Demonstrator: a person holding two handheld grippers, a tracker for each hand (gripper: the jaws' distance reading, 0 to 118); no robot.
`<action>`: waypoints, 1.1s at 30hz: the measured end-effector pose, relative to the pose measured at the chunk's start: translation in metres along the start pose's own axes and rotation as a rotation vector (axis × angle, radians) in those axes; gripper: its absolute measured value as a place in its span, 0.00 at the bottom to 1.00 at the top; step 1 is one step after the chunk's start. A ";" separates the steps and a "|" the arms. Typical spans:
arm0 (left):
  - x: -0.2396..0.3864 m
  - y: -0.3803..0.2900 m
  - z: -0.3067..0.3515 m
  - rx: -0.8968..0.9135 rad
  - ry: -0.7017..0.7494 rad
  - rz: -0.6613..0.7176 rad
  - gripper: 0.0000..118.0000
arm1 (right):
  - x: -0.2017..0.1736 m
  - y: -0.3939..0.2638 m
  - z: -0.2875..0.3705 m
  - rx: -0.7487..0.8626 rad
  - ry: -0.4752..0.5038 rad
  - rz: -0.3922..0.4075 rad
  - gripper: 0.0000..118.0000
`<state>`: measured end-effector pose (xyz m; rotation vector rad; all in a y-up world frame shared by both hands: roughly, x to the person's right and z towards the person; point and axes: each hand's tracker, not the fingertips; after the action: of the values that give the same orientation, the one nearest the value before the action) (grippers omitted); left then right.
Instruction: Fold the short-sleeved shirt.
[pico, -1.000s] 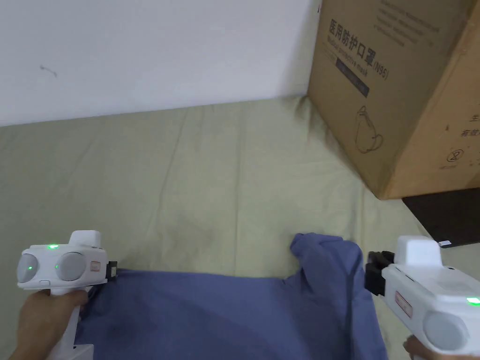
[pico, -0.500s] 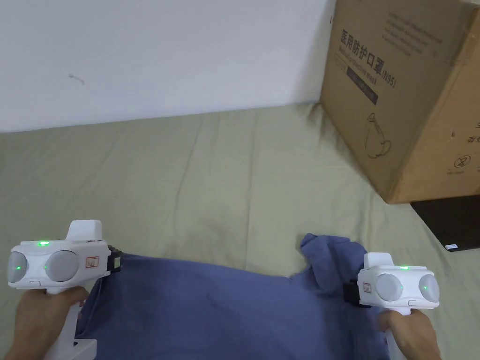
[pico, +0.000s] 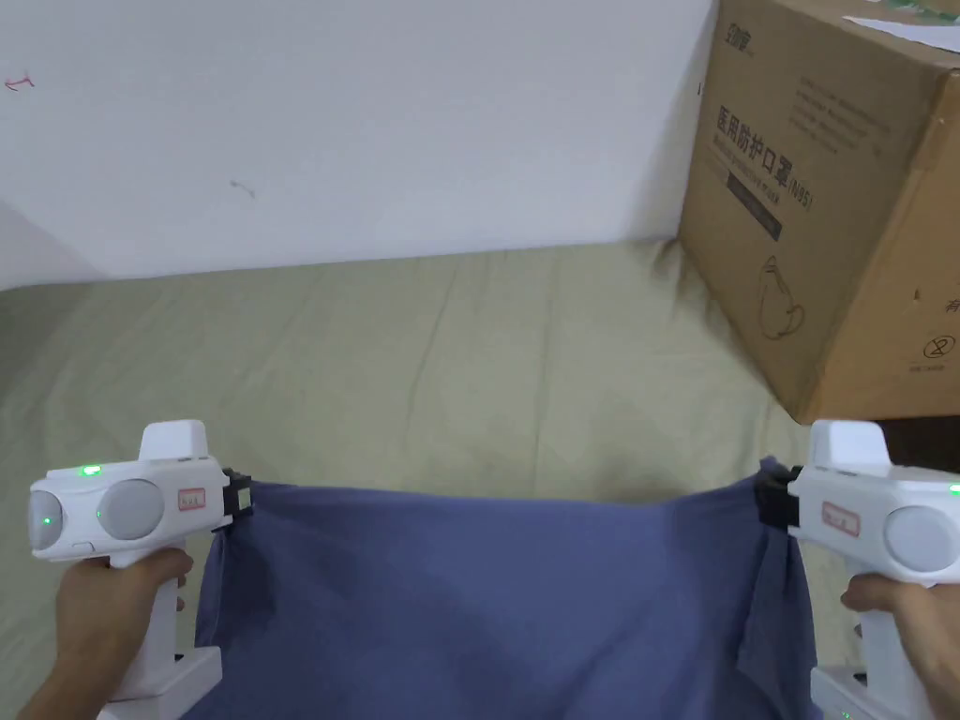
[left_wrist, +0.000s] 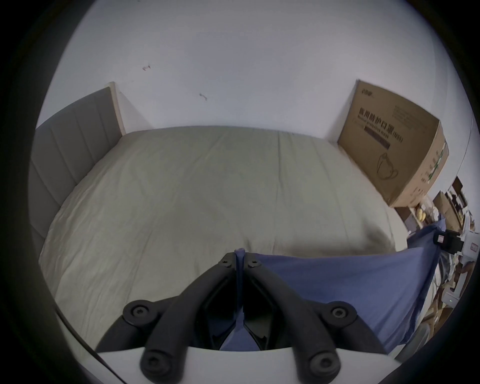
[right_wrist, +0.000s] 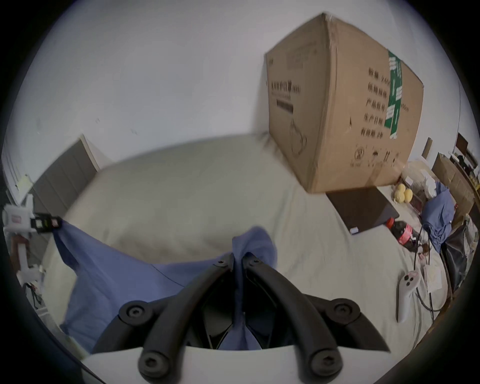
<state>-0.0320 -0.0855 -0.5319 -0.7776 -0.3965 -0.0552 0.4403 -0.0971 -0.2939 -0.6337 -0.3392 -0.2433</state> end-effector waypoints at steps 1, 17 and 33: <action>-0.003 0.005 0.013 0.028 0.001 0.008 0.00 | -0.003 0.009 0.012 0.032 0.022 -0.006 0.02; -0.012 0.152 0.192 0.463 0.094 -0.046 0.00 | -0.067 0.194 0.124 0.508 0.118 0.064 0.02; -0.006 0.282 0.167 0.637 0.139 -0.007 0.00 | -0.091 0.315 0.094 0.690 0.085 0.149 0.02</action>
<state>-0.0373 0.2313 -0.6162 -0.1421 -0.2607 0.0119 0.4366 0.2167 -0.4262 0.0337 -0.2688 -0.0006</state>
